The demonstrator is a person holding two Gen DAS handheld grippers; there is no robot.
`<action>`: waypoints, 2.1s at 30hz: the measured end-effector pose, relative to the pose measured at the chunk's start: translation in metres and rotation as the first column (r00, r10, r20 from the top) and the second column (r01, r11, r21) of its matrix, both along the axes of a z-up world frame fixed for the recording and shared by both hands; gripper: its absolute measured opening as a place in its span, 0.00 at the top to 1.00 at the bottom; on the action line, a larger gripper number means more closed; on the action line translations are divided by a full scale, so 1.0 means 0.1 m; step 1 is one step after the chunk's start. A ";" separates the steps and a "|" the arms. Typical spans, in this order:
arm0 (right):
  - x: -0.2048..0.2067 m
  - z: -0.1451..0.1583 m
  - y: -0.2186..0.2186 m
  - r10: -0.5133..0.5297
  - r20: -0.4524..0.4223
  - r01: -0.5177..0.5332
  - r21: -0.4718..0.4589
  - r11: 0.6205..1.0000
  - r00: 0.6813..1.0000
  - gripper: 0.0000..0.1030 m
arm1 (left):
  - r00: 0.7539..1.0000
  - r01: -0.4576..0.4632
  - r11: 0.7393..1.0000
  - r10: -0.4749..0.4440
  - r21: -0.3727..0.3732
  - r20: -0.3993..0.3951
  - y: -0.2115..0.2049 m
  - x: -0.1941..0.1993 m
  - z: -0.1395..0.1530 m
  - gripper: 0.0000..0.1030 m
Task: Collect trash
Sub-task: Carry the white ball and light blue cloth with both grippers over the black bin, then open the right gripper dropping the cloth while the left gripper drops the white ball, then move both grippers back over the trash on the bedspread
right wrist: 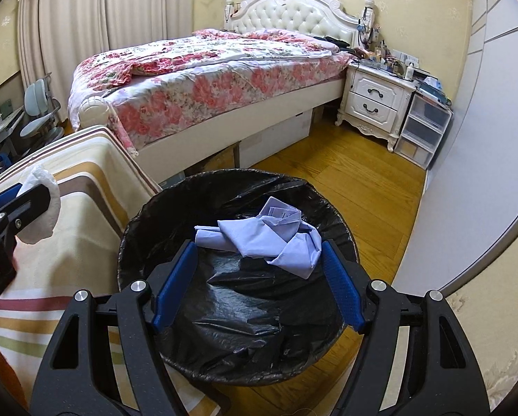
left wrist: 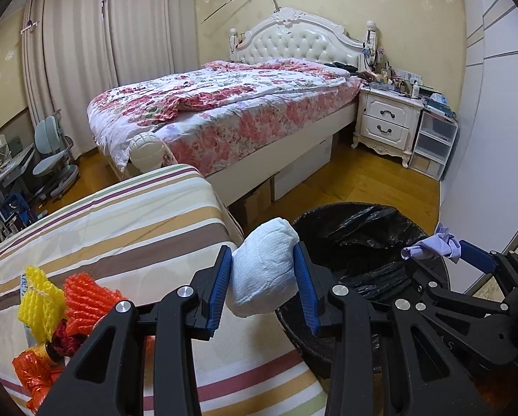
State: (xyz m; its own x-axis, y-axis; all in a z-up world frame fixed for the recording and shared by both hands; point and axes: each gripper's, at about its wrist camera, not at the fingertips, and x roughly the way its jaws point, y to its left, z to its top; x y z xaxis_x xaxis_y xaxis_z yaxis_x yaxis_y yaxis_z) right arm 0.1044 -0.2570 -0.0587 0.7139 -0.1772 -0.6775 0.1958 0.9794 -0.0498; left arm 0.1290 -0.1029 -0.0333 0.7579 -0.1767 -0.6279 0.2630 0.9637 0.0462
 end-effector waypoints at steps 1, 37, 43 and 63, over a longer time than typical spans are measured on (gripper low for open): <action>0.01 -0.01 -0.02 -0.002 -0.001 0.002 0.002 1.000 1.000 0.31 | 1.000 0.004 1.000 -0.004 0.002 -0.005 -0.03 0.02 -0.02 0.64; 0.04 -0.02 -0.28 -0.106 -0.006 0.106 0.040 0.994 0.994 0.29 | 1.000 -0.002 1.000 0.002 0.029 -0.015 -0.18 0.13 -0.11 0.28; -0.13 0.00 -0.18 -0.097 -0.008 0.097 0.046 0.994 0.995 0.29 | 1.000 -0.021 0.999 0.021 0.028 -0.017 -0.05 -0.05 -0.07 0.28; -1.01 -0.02 0.53 0.006 -0.020 -0.005 0.050 0.999 1.000 0.29 | 0.991 -0.135 0.989 0.135 0.057 0.000 0.82 -0.96 -0.03 0.28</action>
